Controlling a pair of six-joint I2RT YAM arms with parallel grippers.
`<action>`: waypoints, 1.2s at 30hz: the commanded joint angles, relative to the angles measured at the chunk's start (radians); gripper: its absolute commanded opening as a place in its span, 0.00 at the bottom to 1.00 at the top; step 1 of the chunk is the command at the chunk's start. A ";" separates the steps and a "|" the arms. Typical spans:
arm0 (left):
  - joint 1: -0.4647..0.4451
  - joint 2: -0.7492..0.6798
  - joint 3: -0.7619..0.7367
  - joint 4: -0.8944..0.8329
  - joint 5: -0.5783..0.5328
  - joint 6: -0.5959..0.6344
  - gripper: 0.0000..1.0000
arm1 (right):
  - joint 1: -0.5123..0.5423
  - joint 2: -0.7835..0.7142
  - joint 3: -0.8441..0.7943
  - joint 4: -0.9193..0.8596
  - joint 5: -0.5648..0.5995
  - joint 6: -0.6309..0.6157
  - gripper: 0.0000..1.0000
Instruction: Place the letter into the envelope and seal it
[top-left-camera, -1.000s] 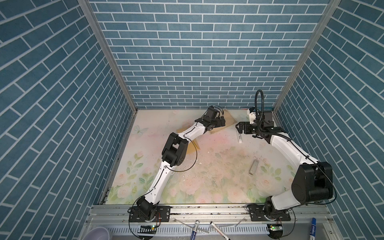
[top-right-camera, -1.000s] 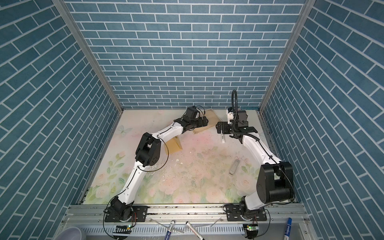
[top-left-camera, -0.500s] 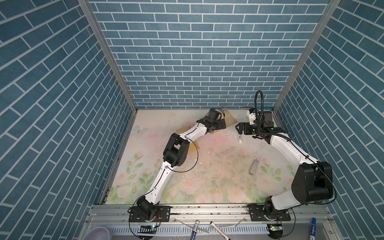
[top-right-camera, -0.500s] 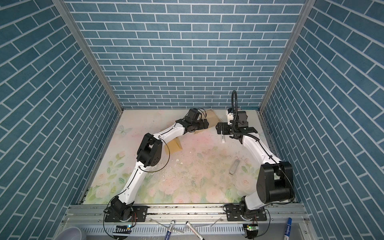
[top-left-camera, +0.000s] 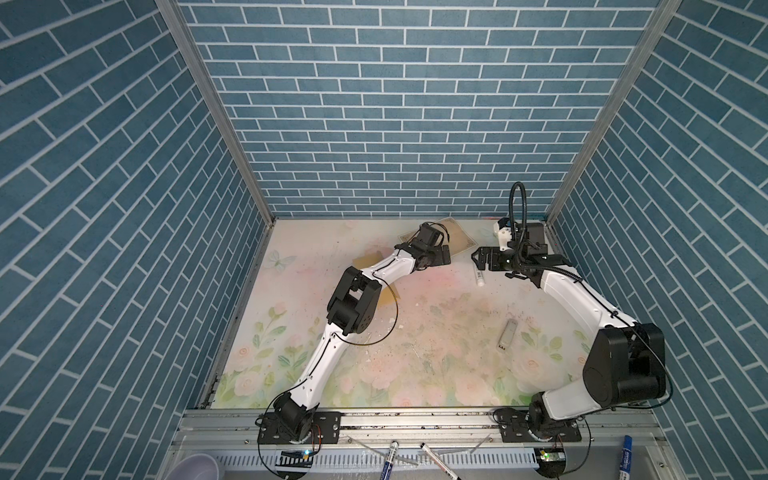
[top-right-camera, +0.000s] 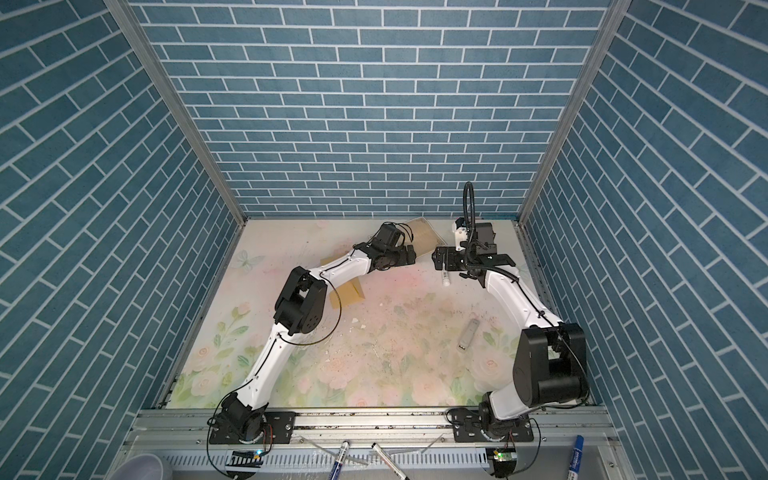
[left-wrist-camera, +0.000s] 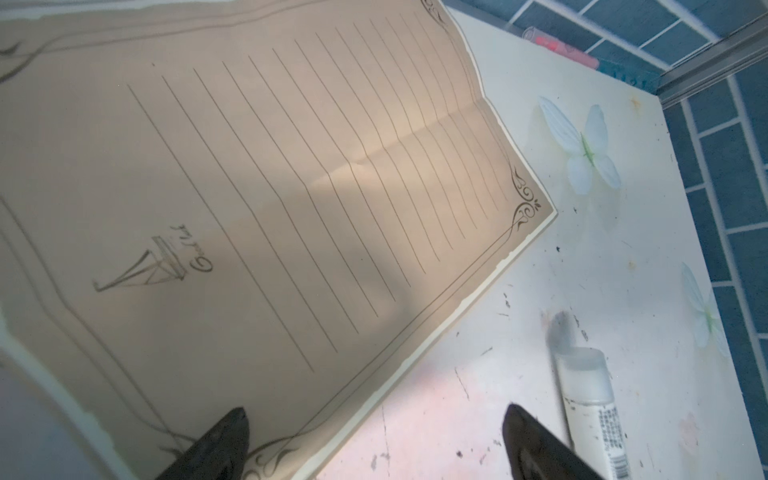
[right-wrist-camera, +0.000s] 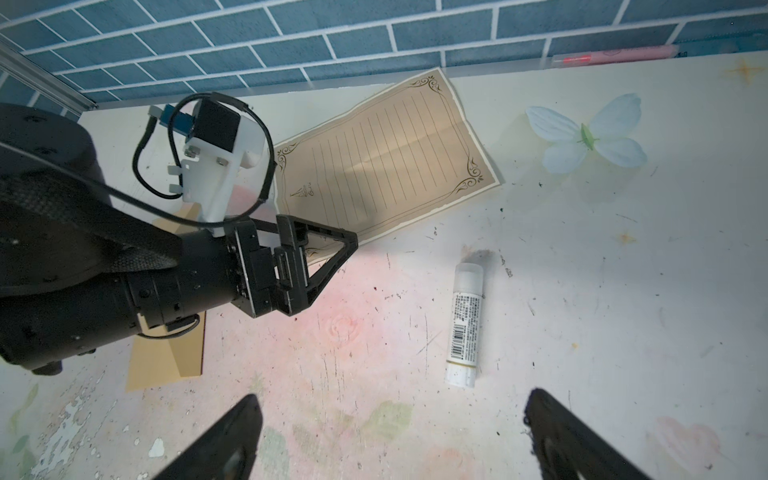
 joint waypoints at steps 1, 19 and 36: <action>-0.007 -0.032 -0.038 -0.019 -0.020 0.007 0.96 | -0.004 -0.003 -0.031 -0.023 -0.017 0.015 0.99; -0.038 -0.257 -0.435 0.116 -0.051 -0.072 0.96 | -0.022 0.012 -0.017 -0.040 -0.069 0.086 0.99; -0.035 -0.325 -0.543 0.122 -0.109 -0.035 0.96 | -0.082 0.416 0.309 -0.045 -0.308 0.336 0.96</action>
